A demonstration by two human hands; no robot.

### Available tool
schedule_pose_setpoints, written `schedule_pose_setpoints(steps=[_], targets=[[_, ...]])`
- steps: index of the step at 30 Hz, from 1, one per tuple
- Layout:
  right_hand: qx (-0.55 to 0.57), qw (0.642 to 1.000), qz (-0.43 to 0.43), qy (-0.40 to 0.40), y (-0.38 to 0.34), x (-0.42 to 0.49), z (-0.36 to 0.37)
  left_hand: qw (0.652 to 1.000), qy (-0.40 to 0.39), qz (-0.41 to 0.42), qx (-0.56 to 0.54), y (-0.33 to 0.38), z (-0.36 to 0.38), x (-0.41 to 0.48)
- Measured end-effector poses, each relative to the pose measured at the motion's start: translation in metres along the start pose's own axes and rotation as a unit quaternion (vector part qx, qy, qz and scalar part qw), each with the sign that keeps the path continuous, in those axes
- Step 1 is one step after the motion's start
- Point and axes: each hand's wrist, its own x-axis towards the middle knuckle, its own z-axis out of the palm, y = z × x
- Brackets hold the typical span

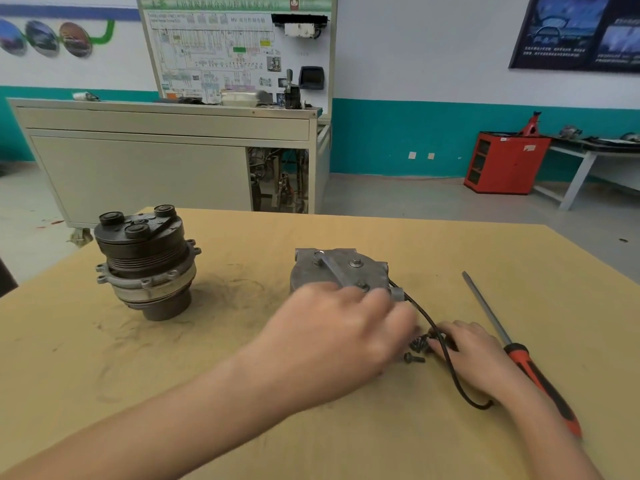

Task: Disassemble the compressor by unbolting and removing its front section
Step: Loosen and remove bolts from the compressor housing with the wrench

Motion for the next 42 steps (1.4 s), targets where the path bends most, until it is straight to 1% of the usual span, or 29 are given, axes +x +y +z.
schedule_pose_setpoints(steps=[2,4,6,8,14,18,21,24,27,29,32,33,35,40,41,42], targets=[[0.011,1.0,0.004,-0.004,0.0,-0.001,-0.001,0.993,-0.091,0.018,0.069,0.008,0.003,0.03],[0.024,1.0,0.006,-0.005,0.0,-0.001,-0.002,0.985,-0.127,0.05,0.102,0.012,0.01,0.059],[0.023,1.0,0.005,-0.003,0.0,-0.001,-0.001,0.979,-0.178,0.07,0.063,0.009,0.033,0.087],[0.017,1.0,0.008,-0.006,0.001,-0.001,-0.001,0.977,-0.202,0.06,0.022,-0.001,0.053,0.115],[0.031,1.0,0.002,0.003,0.004,0.0,0.001,0.972,-0.232,-0.019,-0.032,-0.039,0.113,0.154],[0.039,0.999,-0.001,0.01,0.005,-0.001,0.002,0.956,-0.252,-0.12,-0.092,-0.071,0.149,0.155],[0.047,0.999,-0.001,0.015,0.007,-0.001,0.001,0.934,-0.255,-0.213,-0.135,-0.094,0.166,0.146],[0.05,0.999,-0.001,0.019,0.009,0.0,0.0,0.895,-0.247,-0.337,-0.155,-0.12,0.176,0.13],[0.044,0.999,-0.002,0.019,0.008,-0.001,0.0,0.835,-0.229,-0.461,-0.196,-0.146,0.18,0.105],[0.036,0.999,-0.002,0.019,0.008,-0.001,0.001,0.788,-0.188,-0.529,-0.253,-0.16,0.18,0.086],[0.03,0.999,-0.003,0.019,0.009,-0.002,0.001,0.704,-0.091,-0.614,-0.346,-0.169,0.175,0.059],[0.031,0.999,-0.002,0.019,0.009,-0.002,0.001,0.68,-0.064,-0.634,-0.363,-0.17,0.173,0.051],[0.032,0.999,0.0,0.017,0.008,-0.001,0.001,0.652,-0.029,-0.653,-0.384,-0.171,0.169,0.04],[0.039,0.999,0.009,0.009,0.008,0.0,0.001,0.632,0.013,-0.665,-0.398,-0.172,0.159,0.02],[0.038,0.999,0.01,0.009,0.008,0.0,0.002,0.623,0.02,-0.667,-0.408,-0.171,0.157,0.017],[0.037,0.999,0.011,0.009,0.008,0.0,0.002,0.606,0.032,-0.669,-0.429,-0.17,0.155,0.014]])
